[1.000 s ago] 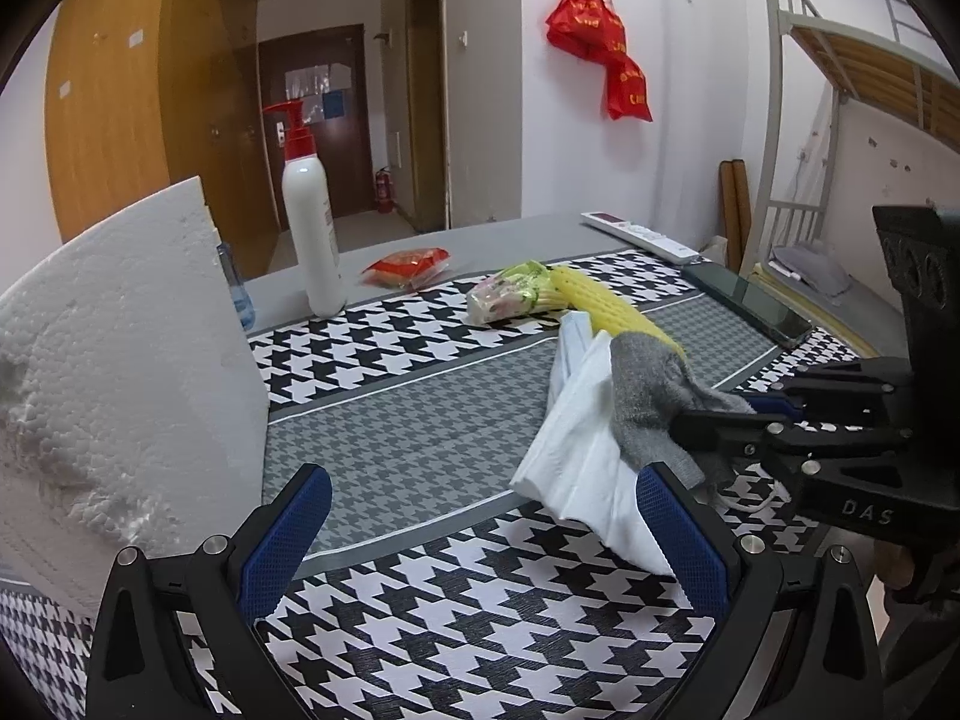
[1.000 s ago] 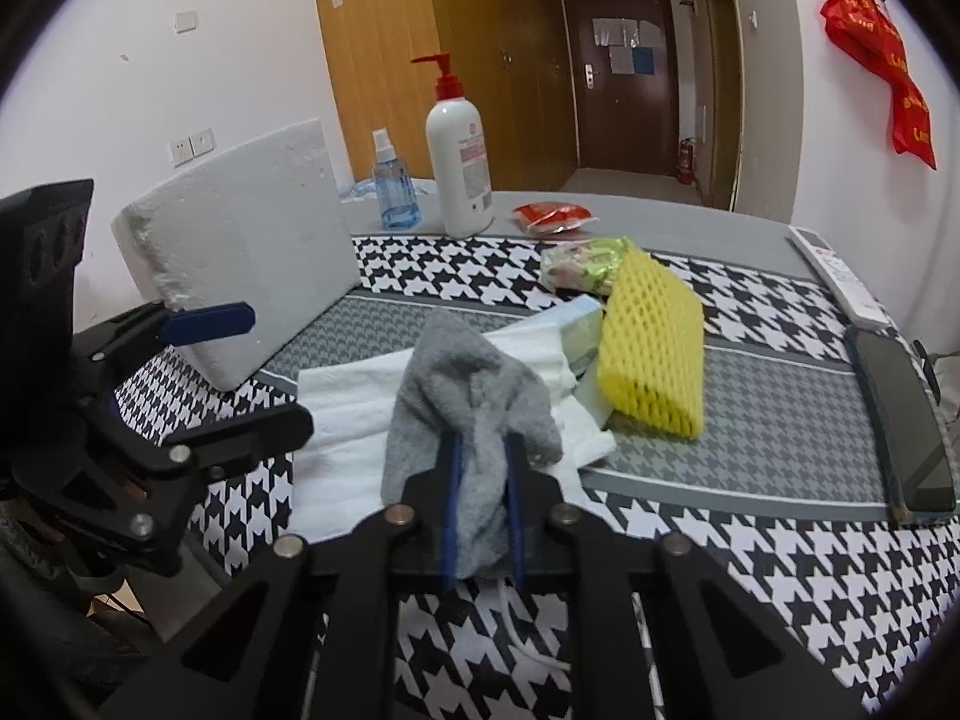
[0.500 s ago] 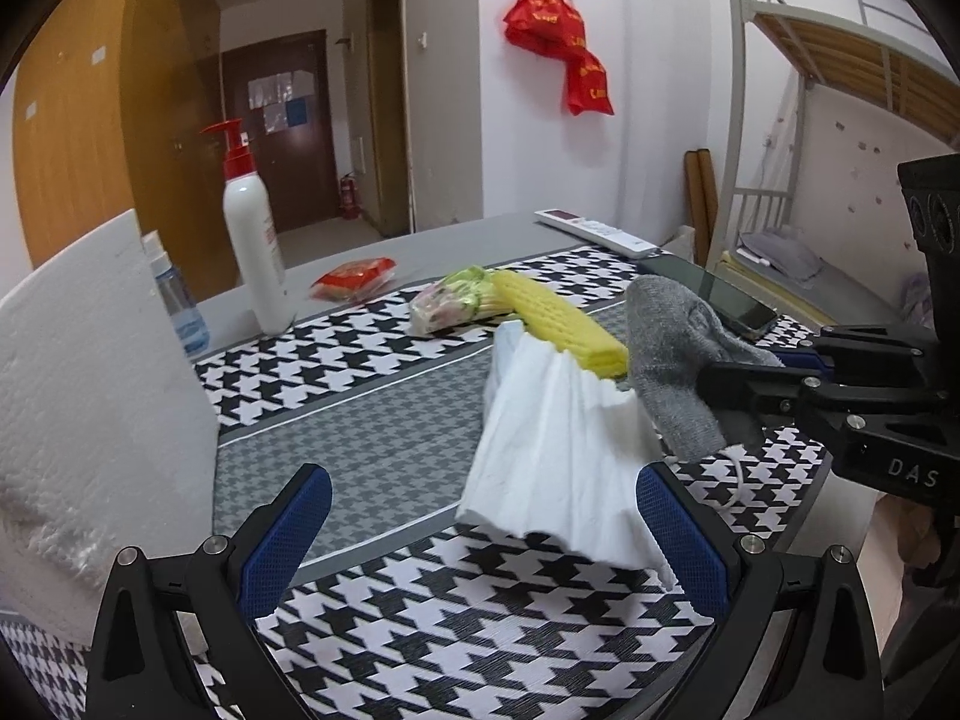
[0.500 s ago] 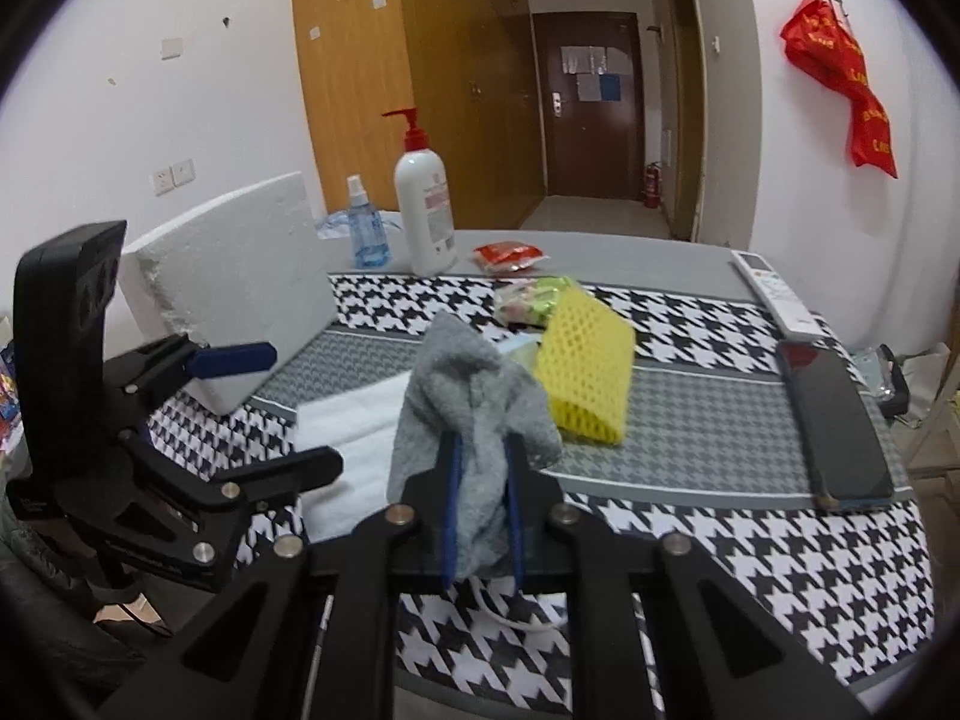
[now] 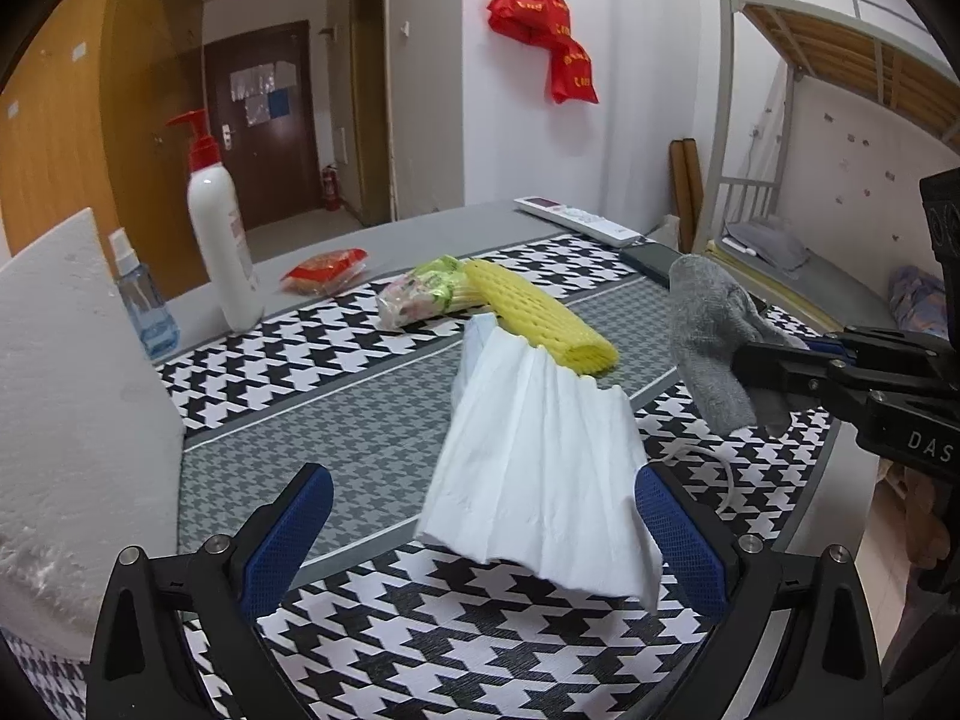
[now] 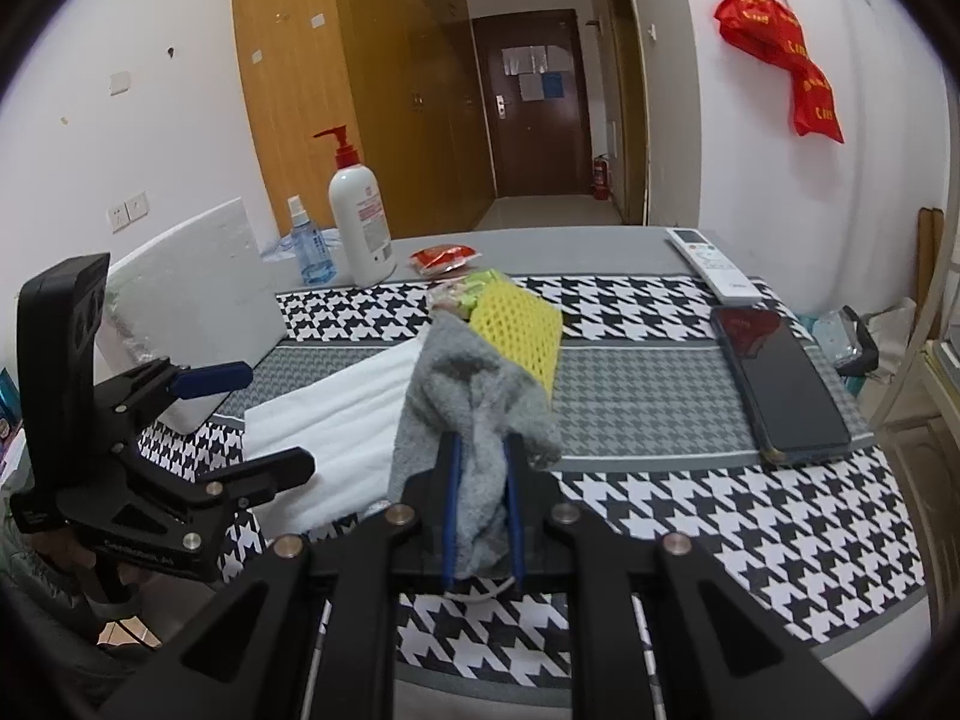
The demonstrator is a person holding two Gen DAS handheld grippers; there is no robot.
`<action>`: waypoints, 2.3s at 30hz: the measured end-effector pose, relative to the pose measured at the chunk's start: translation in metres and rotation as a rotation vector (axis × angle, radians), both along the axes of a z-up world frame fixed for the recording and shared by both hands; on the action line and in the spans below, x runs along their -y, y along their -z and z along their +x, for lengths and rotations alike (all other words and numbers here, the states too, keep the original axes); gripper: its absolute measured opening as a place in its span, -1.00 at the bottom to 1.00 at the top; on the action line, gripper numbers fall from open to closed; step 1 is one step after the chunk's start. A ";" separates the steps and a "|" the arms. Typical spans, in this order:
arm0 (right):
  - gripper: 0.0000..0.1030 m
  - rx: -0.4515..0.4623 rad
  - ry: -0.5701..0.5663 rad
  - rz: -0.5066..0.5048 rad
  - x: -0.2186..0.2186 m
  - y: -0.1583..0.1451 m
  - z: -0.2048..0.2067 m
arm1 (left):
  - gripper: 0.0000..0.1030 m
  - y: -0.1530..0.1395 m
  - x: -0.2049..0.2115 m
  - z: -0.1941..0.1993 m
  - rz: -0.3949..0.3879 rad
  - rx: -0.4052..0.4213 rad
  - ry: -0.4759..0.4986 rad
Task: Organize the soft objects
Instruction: 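Grasp the grey sock with the right gripper and lift it, then grasp the white cloth with the left gripper and lift it, then carry the white cloth in the left gripper while the right carries the sock to the foam box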
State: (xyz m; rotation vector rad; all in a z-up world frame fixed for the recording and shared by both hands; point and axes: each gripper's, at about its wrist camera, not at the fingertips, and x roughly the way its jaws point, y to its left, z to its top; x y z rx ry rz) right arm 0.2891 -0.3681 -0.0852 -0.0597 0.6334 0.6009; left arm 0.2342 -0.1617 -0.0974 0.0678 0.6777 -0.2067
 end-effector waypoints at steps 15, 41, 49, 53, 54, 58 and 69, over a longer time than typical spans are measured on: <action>-0.67 -0.009 0.017 0.006 0.007 0.004 -0.002 | -0.65 0.012 0.012 0.001 0.041 -0.073 0.033; -0.68 0.054 0.037 0.048 0.015 -0.019 -0.014 | -0.91 -0.045 -0.001 -0.036 -0.028 0.112 0.051; -0.68 0.089 0.027 0.045 0.005 -0.032 -0.025 | -0.91 -0.055 -0.009 -0.046 -0.044 0.143 0.021; -0.68 0.105 0.024 0.040 -0.002 -0.037 -0.030 | -0.92 -0.063 -0.018 -0.052 -0.042 0.171 -0.021; -0.67 0.113 0.025 0.040 -0.003 -0.039 -0.032 | -0.92 -0.064 -0.021 -0.053 -0.045 0.172 -0.030; -0.67 0.143 0.024 0.053 -0.009 -0.047 -0.039 | -0.92 -0.069 -0.031 -0.062 -0.049 0.202 -0.057; -0.67 0.176 -0.009 0.065 -0.034 -0.054 -0.057 | -0.92 -0.076 -0.054 -0.086 -0.040 0.241 -0.088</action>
